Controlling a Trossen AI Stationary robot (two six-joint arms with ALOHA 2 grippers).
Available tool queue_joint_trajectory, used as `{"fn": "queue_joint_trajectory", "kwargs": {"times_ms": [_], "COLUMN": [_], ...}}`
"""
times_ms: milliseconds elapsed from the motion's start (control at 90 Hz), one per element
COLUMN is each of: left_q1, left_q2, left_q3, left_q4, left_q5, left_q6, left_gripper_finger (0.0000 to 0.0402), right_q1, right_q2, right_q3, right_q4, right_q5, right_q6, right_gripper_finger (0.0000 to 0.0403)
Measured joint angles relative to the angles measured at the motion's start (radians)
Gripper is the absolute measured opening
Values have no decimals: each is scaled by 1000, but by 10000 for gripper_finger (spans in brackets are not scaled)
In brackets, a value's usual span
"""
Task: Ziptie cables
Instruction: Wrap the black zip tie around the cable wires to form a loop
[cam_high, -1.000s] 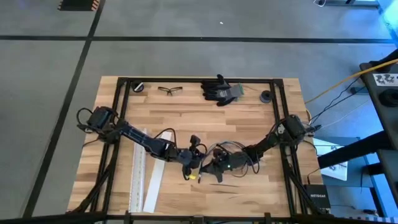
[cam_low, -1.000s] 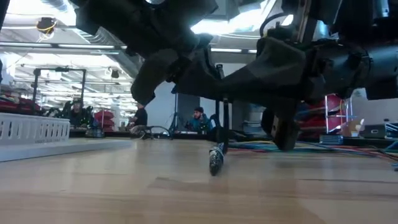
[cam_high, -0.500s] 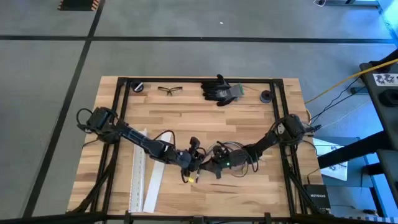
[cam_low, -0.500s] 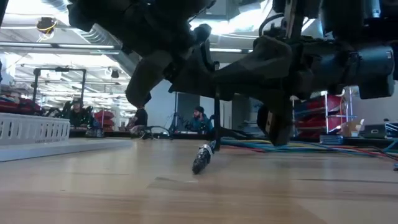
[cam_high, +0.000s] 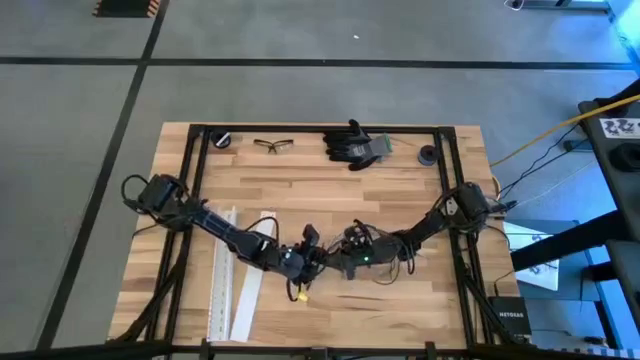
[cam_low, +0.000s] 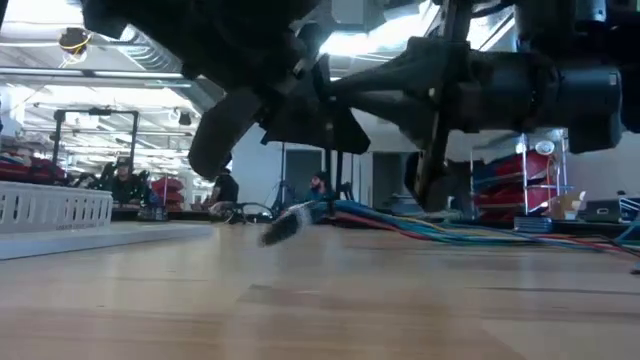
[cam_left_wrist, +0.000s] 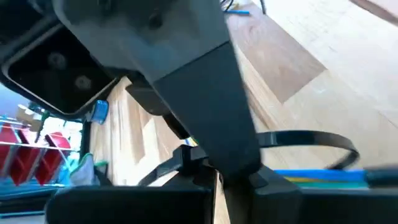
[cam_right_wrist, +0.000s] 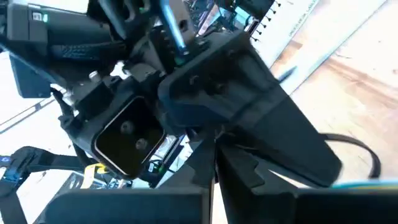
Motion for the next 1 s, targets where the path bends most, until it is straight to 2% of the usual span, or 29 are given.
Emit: {"fn": "queue_joint_trajectory", "kwargs": {"times_ms": [222, 356, 478, 567, 789, 1000], "left_q1": [-13, -8, 2, 9, 9, 11], "left_q2": [2, 2, 2, 2, 2, 2], "left_q3": [-2, -2, -1, -1, 0, 0], "left_q4": [-7, 3, 0, -2, 0, 19], "left_q5": [-16, 2, 2, 2, 0, -6], "left_q6": [-13, -52, -119, -174, -275, -347], "left_gripper_finger": [0, 0, 0, 0, 0, 0], "right_q1": [-18, -21, -35, -34, -34, -33], "right_q2": [0, 0, -1, -23, -97, -146], "right_q3": [1, 16, 16, 13, -26, -65], "right_q4": [-21, -32, -26, -12, -29, -53], "right_q5": [-8, -95, -152, -197, -323, -325], "right_q6": [20, 22, -40, -80, -115, -218], "right_gripper_finger": [1, 1, 7, 28, 113, 151]}}
